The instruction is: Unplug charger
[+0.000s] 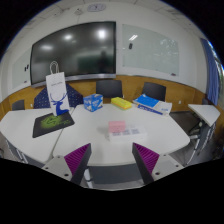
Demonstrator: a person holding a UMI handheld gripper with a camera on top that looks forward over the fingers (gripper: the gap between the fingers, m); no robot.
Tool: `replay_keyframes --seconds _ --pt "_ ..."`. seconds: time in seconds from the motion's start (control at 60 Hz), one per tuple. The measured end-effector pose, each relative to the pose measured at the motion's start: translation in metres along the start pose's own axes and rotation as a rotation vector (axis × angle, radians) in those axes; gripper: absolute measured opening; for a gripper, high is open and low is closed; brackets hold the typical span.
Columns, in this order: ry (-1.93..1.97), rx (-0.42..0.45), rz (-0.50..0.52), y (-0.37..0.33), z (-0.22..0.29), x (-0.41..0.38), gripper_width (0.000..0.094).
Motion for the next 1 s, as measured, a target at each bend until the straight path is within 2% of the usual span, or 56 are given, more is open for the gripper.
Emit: replay_keyframes --seconds 0.117,0.3,0.533,0.85,0.917,0.95,0.967,1.0 --pt "-0.006 0.05 -0.026 0.026 0.008 0.022 0.086" --pt "-0.007 0.107 -0.003 0.074 0.018 0.042 0.0863" --pt "-0.074 0.11 0.025 0.142 0.014 0.05 0.0855" --pt "-0.031 0.114 0.051 0.192 0.02 0.054 0.085" --pt "-0.03 0.12 0.028 0.196 0.023 0.058 0.0562" --pt "-0.043 0.104 0.025 0.197 0.022 0.058 0.0555" --pt "-0.055 0.101 0.021 0.198 0.023 0.058 0.0508" --pt "-0.065 0.09 0.018 0.199 0.023 0.058 0.0484"
Point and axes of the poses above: the point between the fingertips, and its own axes, seen from behind it with the camera up: x to the right, z up, y forward, the way the camera looks, the point moved 3 cm from there along -y, backward, against the way the camera looks, and after that the axes turned 12 degrees about z, right-handed, at the moved point
